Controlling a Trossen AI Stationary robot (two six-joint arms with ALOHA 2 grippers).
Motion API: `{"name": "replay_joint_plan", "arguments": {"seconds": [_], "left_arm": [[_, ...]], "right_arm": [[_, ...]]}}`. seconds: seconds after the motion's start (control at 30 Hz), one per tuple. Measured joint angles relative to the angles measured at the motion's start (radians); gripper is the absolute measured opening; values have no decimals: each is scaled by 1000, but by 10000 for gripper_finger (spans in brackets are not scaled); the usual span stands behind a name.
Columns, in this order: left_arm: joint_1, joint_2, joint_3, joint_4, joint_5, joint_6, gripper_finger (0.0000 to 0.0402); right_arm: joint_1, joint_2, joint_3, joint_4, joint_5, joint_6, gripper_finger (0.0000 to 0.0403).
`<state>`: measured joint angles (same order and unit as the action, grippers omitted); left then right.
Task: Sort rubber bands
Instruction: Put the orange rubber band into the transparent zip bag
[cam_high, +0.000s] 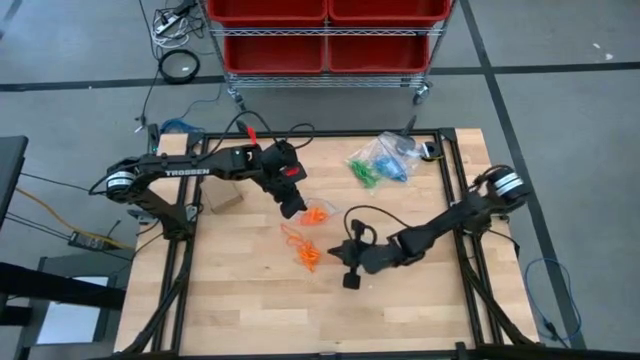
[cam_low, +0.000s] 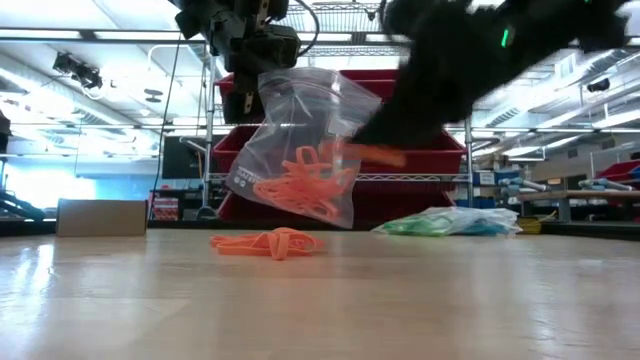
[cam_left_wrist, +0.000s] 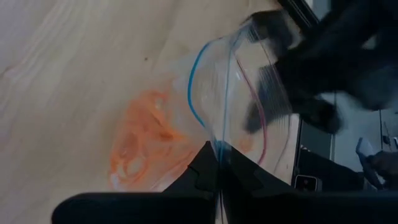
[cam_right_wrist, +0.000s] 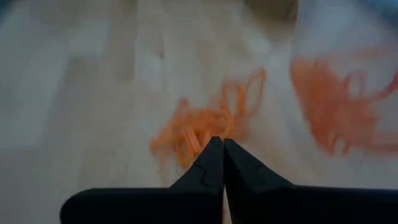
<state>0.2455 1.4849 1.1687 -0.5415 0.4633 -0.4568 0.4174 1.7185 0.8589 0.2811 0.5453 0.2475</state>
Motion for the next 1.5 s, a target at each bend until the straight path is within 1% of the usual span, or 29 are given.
{"name": "replay_joint_plan", "arguments": {"seconds": [0.17, 0.27, 0.43, 0.53, 0.63, 0.7, 0.8, 0.93, 1.23, 1.33, 1.5], "left_arm": [[0, 0, 0, -1, 0, 0, 17], [0, 0, 0, -1, -1, 0, 17], [0, 0, 0, 0, -1, 0, 17], [0, 0, 0, 1, -1, -1, 17], [0, 0, 0, 2, -1, -1, 17], [0, 0, 0, 5, 0, -1, 17], [0, 0, 0, 4, -1, -1, 17], [0, 0, 0, 4, -1, -1, 17], [0, 0, 0, 15, -1, -1, 17], [0, 0, 0, 15, -1, -1, 17], [0, 0, 0, 14, 0, -1, 17]], "right_arm": [[15, -95, 2, 32, 84, -89, 0], [6, -140, 2, 95, 132, -173, 0], [-46, -160, 15, 189, 144, -311, 0], [-86, -156, 61, 187, 143, -374, 0], [-128, -149, 100, 123, 129, -415, 0], [-156, -149, 117, 85, 109, -417, 0], [-184, -149, 118, 24, 107, -416, 0], [-204, -149, 117, -50, 53, -352, 0], [-189, -149, 117, -73, 49, -335, 1], [-190, -149, 117, -105, 52, -317, 18], [-182, -149, 117, -127, 52, -272, 80]]}}
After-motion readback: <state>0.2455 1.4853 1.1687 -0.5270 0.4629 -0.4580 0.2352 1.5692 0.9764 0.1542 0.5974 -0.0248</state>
